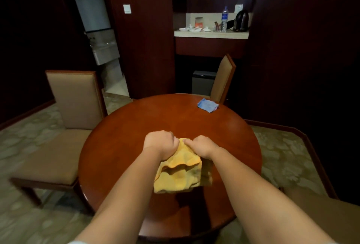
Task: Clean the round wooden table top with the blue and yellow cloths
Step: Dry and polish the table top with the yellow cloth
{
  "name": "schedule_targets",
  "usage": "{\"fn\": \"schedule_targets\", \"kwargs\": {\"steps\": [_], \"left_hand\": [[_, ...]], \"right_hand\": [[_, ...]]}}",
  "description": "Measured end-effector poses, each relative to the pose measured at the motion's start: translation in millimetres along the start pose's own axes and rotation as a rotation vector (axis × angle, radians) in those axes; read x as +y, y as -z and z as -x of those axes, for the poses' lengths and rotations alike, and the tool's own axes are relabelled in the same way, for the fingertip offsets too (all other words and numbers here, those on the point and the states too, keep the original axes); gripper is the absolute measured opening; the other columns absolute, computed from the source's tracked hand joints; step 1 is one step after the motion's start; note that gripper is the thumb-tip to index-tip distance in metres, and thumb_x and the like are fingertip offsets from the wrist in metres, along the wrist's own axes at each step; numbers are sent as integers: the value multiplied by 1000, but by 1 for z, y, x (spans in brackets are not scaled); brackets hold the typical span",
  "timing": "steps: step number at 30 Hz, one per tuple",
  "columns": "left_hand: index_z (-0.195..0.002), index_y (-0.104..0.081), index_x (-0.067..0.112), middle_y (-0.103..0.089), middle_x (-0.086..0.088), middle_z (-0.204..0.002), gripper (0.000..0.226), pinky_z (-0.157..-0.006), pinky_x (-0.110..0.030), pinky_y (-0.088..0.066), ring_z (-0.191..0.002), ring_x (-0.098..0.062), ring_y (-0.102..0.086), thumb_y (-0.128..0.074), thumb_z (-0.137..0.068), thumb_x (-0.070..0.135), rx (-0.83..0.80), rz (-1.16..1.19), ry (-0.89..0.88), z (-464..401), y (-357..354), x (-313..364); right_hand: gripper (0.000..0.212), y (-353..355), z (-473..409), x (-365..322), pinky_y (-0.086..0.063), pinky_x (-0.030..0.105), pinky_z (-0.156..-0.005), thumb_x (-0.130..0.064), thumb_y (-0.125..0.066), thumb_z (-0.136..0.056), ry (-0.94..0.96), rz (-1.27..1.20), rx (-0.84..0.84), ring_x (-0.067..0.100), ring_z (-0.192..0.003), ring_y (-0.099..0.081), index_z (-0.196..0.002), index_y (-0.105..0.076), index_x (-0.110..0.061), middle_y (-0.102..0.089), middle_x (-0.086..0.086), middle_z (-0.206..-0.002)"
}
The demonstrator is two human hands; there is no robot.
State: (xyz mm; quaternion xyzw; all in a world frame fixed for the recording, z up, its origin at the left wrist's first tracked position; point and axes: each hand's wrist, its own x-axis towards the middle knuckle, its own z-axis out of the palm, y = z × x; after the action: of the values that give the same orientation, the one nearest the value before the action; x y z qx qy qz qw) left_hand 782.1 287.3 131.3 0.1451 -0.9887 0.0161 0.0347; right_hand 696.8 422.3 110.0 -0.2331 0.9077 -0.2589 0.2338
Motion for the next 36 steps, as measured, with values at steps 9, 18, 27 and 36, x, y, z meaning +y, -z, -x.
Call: {"fn": "schedule_targets", "kwargs": {"steps": [9, 18, 27, 36], "left_hand": [[-103, -64, 19, -65, 1, -92, 43, -74, -35, -54, -81, -16, -60, -27, -94, 40, -59, 147, 66, -36, 17, -39], [-111, -59, 19, -61, 1, -101, 42, -83, -37, -53, -91, -15, -58, -27, -97, 42, 22, 433, 309, -63, 1, -70], [-146, -30, 10, -35, -14, -148, 67, -101, -47, -39, -131, -36, -40, -27, -96, 56, -227, 860, 792, -84, -7, -87], [-136, -45, 17, -49, -7, -134, 62, -90, -41, -44, -118, -30, -49, -58, -86, 51, -76, 1096, 661, -95, 8, -100]], "right_hand": [[73, 12, -42, -27, -45, 43, -96, -67, -45, -84, -144, -355, -184, 27, -103, -57, -129, -49, -10, -56, 9, -119], [64, 14, -76, -56, -52, 37, -80, -60, -56, -84, -142, -639, -160, 23, -91, -64, -129, -55, -15, -65, 7, -103], [46, 10, -99, -70, -47, 45, -97, -57, -58, -84, -127, -670, -102, 25, -94, -66, -103, -68, -17, -71, 7, -98], [57, 21, -98, -69, -35, 44, -106, -61, -40, -92, -140, -676, -78, 28, -121, -50, -138, -47, -27, -52, 6, -136]]}}
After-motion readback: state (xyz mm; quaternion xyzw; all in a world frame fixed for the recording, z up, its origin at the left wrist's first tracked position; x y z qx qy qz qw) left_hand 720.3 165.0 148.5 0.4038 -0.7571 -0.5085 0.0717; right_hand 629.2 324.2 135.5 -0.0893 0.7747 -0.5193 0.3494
